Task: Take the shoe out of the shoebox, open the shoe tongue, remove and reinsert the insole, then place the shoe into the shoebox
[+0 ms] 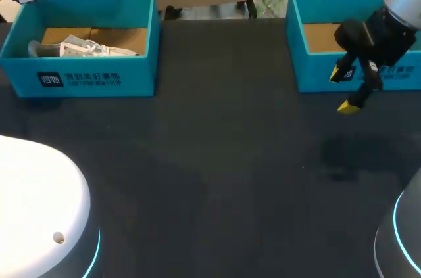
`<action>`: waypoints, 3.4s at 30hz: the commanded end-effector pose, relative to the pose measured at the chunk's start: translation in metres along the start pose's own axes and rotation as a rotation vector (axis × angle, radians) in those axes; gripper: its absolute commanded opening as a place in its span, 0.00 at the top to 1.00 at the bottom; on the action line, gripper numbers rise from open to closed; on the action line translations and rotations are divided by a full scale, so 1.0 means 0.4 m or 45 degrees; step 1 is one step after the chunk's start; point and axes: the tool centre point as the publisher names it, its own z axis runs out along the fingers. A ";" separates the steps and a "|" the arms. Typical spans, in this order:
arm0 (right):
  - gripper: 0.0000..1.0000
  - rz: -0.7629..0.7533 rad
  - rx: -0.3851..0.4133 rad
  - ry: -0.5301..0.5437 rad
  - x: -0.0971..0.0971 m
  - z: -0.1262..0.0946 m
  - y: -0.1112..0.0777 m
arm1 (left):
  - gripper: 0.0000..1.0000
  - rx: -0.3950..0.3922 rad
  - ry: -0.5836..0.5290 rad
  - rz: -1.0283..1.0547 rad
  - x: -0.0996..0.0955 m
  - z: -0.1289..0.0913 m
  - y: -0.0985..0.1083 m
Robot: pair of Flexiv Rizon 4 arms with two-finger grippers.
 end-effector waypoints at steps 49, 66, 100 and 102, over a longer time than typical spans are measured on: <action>0.00 0.000 0.002 -0.001 0.000 0.002 0.000 | 1.00 -0.086 0.022 0.464 -0.075 0.175 0.067; 0.00 0.000 0.002 -0.001 0.000 0.002 0.000 | 1.00 -0.040 0.018 0.452 -0.090 0.248 0.053; 0.00 0.000 0.002 -0.001 0.000 0.002 0.000 | 1.00 -0.066 0.114 0.462 -0.169 0.456 0.079; 0.00 0.000 0.002 -0.001 0.000 0.002 0.000 | 1.00 -0.049 0.123 0.461 -0.172 0.467 0.082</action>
